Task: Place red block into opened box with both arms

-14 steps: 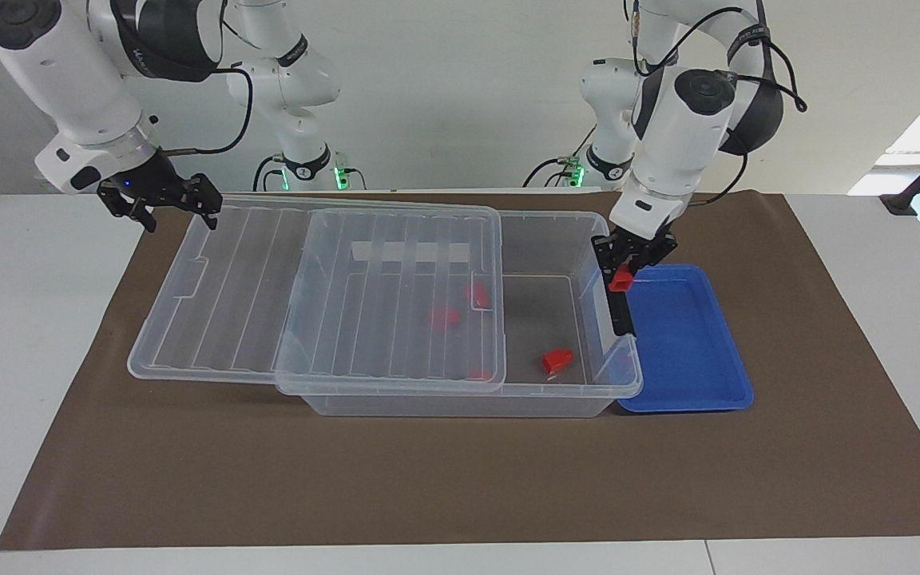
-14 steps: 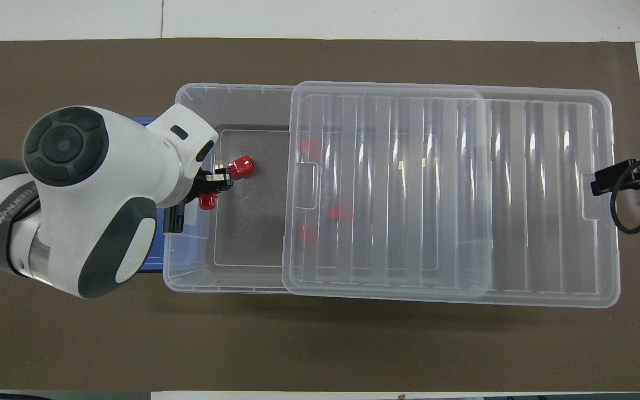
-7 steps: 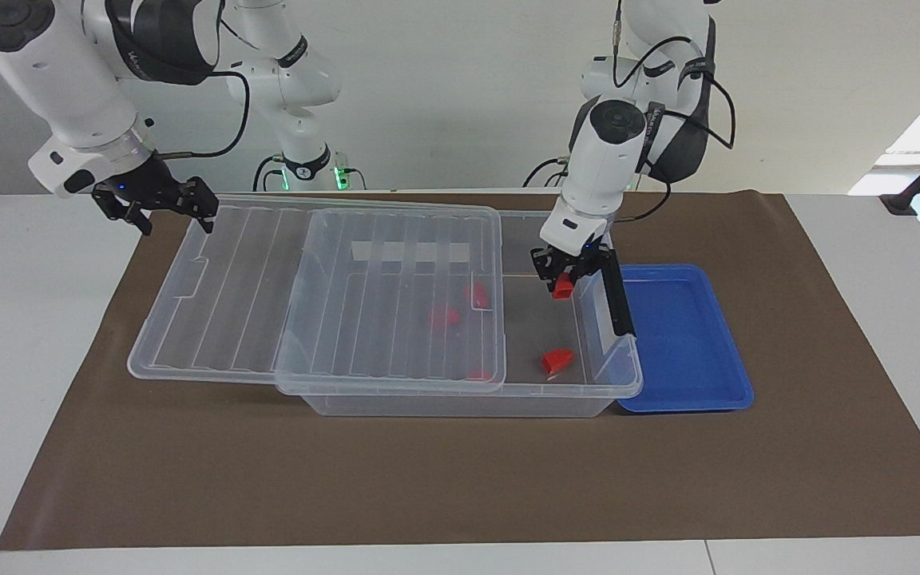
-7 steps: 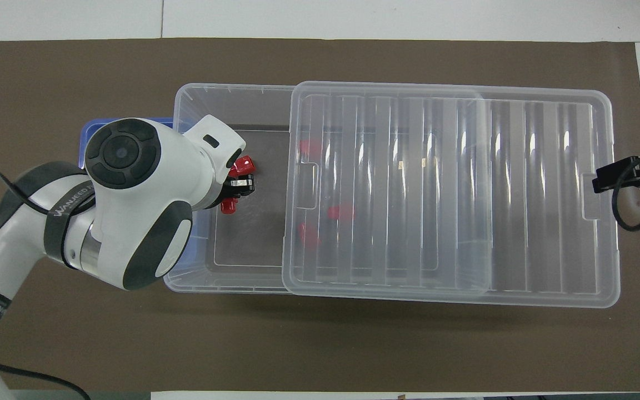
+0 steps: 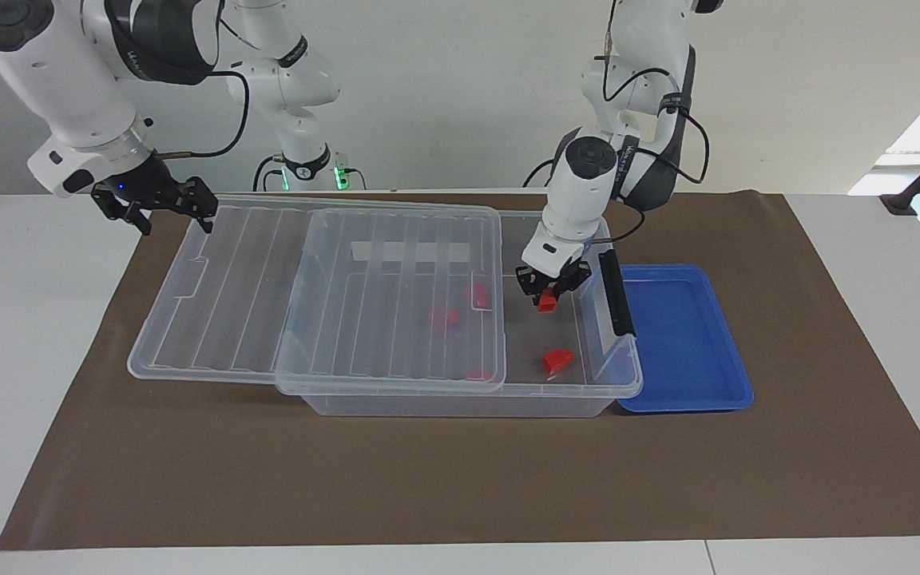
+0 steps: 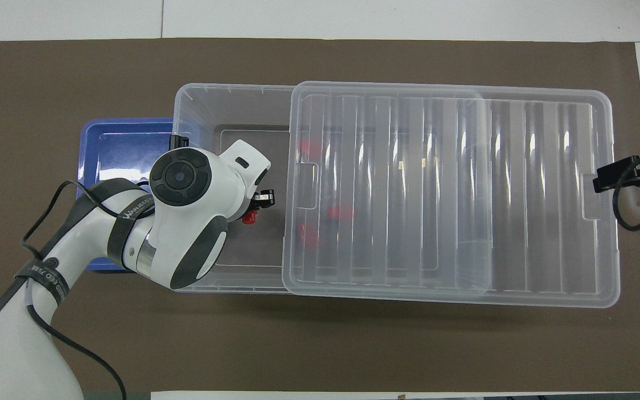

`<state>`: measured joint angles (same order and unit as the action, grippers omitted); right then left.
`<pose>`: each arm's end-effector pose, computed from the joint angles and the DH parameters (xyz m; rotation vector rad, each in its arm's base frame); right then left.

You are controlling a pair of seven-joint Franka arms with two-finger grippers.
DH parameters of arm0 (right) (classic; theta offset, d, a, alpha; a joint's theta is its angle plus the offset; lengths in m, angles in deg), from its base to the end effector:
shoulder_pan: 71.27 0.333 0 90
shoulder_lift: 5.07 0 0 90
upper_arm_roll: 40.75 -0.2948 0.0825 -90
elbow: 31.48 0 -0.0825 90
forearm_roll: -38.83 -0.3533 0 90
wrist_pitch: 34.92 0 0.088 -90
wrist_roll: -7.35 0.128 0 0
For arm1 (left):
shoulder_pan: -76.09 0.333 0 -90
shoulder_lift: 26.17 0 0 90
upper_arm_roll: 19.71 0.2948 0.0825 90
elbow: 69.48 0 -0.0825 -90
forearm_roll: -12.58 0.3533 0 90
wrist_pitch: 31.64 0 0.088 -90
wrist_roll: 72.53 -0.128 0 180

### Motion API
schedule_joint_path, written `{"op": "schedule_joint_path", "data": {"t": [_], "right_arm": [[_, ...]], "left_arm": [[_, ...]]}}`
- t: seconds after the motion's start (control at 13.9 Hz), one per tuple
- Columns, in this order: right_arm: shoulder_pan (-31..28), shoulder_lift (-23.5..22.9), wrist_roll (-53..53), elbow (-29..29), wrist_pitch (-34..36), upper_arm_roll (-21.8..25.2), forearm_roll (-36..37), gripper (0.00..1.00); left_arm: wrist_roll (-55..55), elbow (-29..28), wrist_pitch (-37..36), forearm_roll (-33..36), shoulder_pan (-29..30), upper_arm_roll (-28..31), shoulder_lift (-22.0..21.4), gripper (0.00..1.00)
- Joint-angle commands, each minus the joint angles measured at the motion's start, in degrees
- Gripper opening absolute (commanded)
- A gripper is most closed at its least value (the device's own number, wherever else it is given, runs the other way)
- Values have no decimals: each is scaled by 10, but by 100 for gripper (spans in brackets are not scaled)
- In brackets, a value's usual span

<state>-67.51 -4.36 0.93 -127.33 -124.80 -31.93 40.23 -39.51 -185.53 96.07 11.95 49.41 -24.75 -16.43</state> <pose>0.5117 -0.0489 0.5437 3.1247 0.0389 -0.1466 0.4751 -0.2932 0.3453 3.1029 0.0478 0.0251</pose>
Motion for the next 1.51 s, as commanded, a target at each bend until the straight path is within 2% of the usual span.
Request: {"op": "schedule_joint_path", "data": {"t": [0.0, 0.36, 0.43, 0.5, 0.57, 0.86, 1.29, 1.43], "right_arm": [[-2, -2, 3, 6, 8, 1, -5, 100], [-2, -2, 3, 7, 8, 1, -6, 100], [-2, -2, 3, 7, 8, 1, -5, 100], [-2, -2, 3, 7, 8, 1, -6, 100], [-2, -2, 3, 7, 8, 1, -6, 100], [-2, -2, 3, 7, 8, 1, -5, 100], [-2, -2, 0, 7, 7, 1, -5, 100], [5, 0, -3, 1, -15, 1, 5, 100]], "left_arm": [[16, -13, 32, 7, -14, 7, 18, 0], [20, -38, 61, 7, -13, 6, 19, 0], [23, -38, 59, 6, -13, 7, 19, 35], [25, -37, 55, 7, -13, 7, 19, 96], [25, -34, 53, 7, -13, 7, 19, 100], [22, -22, 5, 7, -9, 11, -16, 100], [-7, 11, -125, 7, 29, 15, -124, 100], [-37, 14, -173, 7, 46, 17, -164, 100]]}}
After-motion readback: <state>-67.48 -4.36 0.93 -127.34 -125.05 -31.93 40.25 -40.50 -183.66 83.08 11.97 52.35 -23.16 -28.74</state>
